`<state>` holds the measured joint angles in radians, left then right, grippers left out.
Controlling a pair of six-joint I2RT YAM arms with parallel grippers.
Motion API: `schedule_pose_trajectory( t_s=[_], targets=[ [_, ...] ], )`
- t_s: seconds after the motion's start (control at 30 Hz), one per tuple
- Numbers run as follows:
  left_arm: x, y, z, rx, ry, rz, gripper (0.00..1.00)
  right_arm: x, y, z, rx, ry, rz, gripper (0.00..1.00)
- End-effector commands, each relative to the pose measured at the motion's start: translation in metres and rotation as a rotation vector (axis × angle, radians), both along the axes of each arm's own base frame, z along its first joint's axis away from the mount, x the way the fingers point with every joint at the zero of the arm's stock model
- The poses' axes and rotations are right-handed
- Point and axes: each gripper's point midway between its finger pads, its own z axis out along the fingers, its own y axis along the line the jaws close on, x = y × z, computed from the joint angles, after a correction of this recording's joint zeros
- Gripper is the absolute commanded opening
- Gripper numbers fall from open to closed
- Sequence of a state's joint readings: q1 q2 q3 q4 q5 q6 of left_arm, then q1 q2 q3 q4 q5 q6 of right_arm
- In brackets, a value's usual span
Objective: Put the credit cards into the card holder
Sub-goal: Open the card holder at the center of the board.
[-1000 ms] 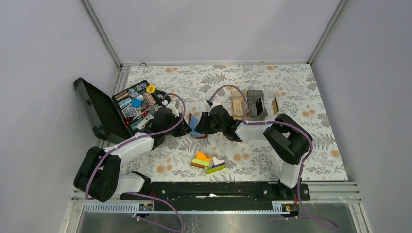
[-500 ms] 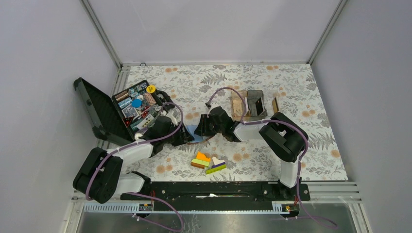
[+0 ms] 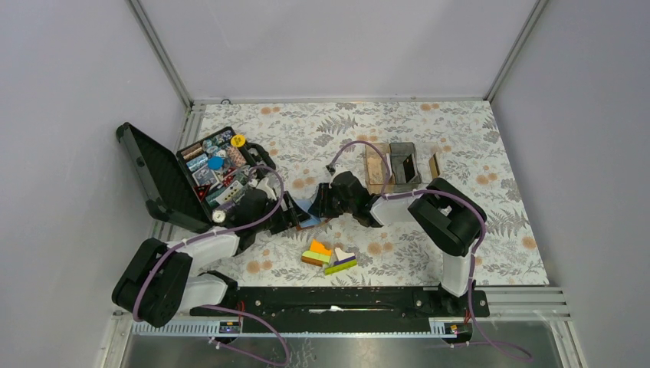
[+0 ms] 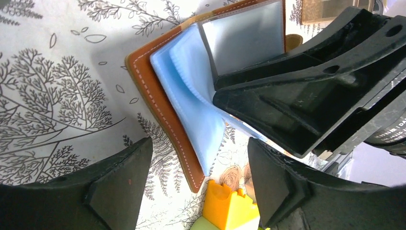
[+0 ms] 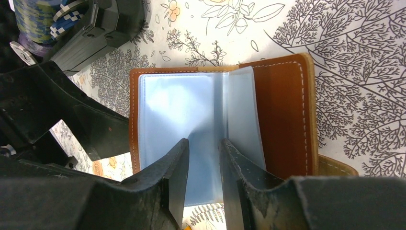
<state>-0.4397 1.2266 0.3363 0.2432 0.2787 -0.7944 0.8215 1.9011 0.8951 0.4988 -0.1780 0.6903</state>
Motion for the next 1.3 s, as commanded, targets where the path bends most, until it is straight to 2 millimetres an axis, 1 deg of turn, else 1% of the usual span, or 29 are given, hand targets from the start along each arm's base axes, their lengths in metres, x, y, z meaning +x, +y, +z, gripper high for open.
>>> schedule_pose_trajectory(
  t_s=[0.0,0.13,0.2,0.27,0.37,0.57,0.73,0.8,0.87,1.07,1.2,1.27],
  targets=[
    [0.013,-0.001,0.01,-0.07,-0.054,0.067,0.76,-0.002,-0.009,-0.007,-0.021,0.01,-0.013,0.37],
    [0.014,0.0,0.012,-0.092,-0.059,0.089,0.75,-0.003,-0.01,-0.012,-0.029,0.022,-0.018,0.36],
    [0.016,0.003,0.014,-0.104,-0.071,0.119,0.73,-0.003,-0.011,-0.013,-0.034,0.023,-0.021,0.36],
    [0.017,0.008,0.017,-0.11,-0.09,0.15,0.69,-0.003,-0.013,-0.015,-0.042,0.025,-0.026,0.36],
    [0.018,0.013,0.018,-0.113,-0.099,0.181,0.69,-0.003,-0.013,-0.016,-0.047,0.026,-0.03,0.36],
    [0.022,0.008,0.022,-0.198,-0.096,0.18,0.72,-0.004,-0.013,-0.018,-0.049,0.034,-0.03,0.36],
    [0.025,0.004,0.02,-0.238,-0.08,0.182,0.73,-0.004,-0.015,-0.019,-0.055,0.035,-0.032,0.36],
    [0.026,0.003,0.019,-0.239,-0.079,0.181,0.71,-0.004,-0.016,-0.019,-0.057,0.035,-0.034,0.35],
    [0.026,0.005,0.016,-0.224,-0.07,0.185,0.67,-0.004,-0.016,-0.019,-0.058,0.032,-0.034,0.35],
    [0.028,0.011,0.003,-0.163,-0.056,0.201,0.45,-0.005,-0.016,-0.016,-0.051,0.029,-0.032,0.35],
    [0.029,0.013,-0.006,-0.123,-0.039,0.196,0.33,-0.006,-0.016,-0.011,-0.048,0.03,-0.025,0.35],
    [0.031,0.014,-0.009,-0.098,-0.041,0.195,0.22,-0.008,-0.017,-0.005,-0.046,0.032,-0.023,0.36]
  ],
)
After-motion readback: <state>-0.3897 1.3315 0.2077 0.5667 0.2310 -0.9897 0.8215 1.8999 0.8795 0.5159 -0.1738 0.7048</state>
